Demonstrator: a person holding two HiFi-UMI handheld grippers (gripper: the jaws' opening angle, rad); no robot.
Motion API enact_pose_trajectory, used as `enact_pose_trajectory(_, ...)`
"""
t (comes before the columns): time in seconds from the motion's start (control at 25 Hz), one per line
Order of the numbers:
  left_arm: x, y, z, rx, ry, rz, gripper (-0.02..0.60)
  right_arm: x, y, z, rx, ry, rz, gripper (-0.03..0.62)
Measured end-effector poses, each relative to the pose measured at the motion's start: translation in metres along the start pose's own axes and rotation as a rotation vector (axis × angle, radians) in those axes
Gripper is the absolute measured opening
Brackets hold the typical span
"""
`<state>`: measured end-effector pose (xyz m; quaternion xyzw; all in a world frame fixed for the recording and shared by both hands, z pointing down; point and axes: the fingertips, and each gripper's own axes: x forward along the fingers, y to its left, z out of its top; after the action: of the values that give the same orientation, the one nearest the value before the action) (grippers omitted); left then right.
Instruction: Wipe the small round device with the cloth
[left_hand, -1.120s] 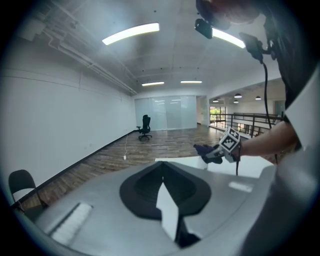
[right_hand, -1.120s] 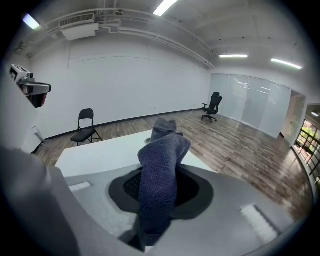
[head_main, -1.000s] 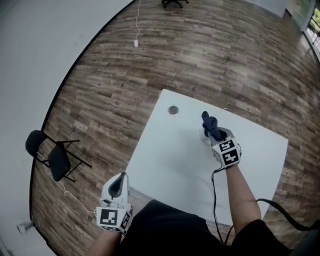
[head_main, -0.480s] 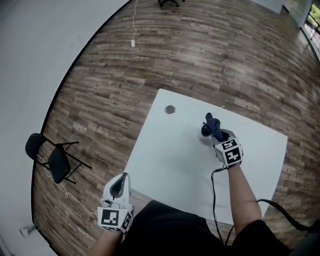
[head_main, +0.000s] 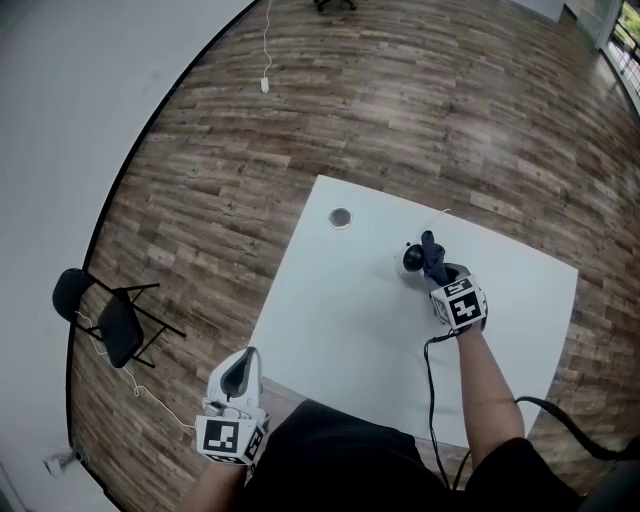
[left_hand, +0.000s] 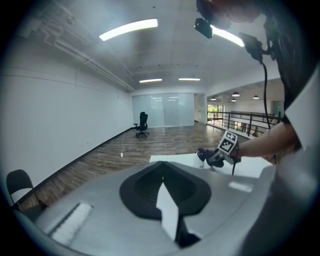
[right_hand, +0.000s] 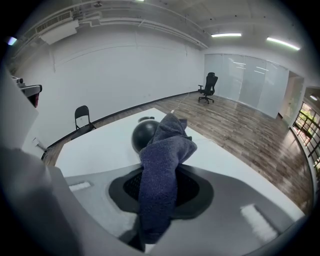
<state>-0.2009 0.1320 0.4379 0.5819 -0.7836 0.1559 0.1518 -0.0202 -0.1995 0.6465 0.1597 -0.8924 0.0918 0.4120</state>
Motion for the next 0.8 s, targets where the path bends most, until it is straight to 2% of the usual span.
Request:
enact_pose_trajectory(0.2, -0.002, 0.001, -0.003, -0.001, 0.005, 0.000, 0.008, 0.006, 0.013, -0.016, -0.009, 0.045, 0.026, 0.089)
enact_pose_trajectory(0.44, 0.003, 0.000, 0.000, -0.006, -0.011, -0.012, 0.008, 0.010, 0.041, -0.036, -0.004, 0.127, 0.115, 0.091)
enact_pose_trajectory(0.56, 0.004, -0.001, 0.002, -0.011, -0.028, -0.018, 0.008, -0.007, 0.029, -0.027, 0.000, 0.074, 0.038, 0.091)
enact_pose_trajectory(0.68, 0.003, 0.002, 0.004, -0.021, -0.050, -0.006, 0.008, -0.033, 0.006, 0.004, -0.029, -0.033, -0.079, 0.091)
enact_pose_trajectory(0.8, -0.002, 0.006, 0.007, -0.024, -0.066, 0.009, 0.008, -0.050, -0.007, 0.040, -0.072, -0.126, -0.147, 0.091)
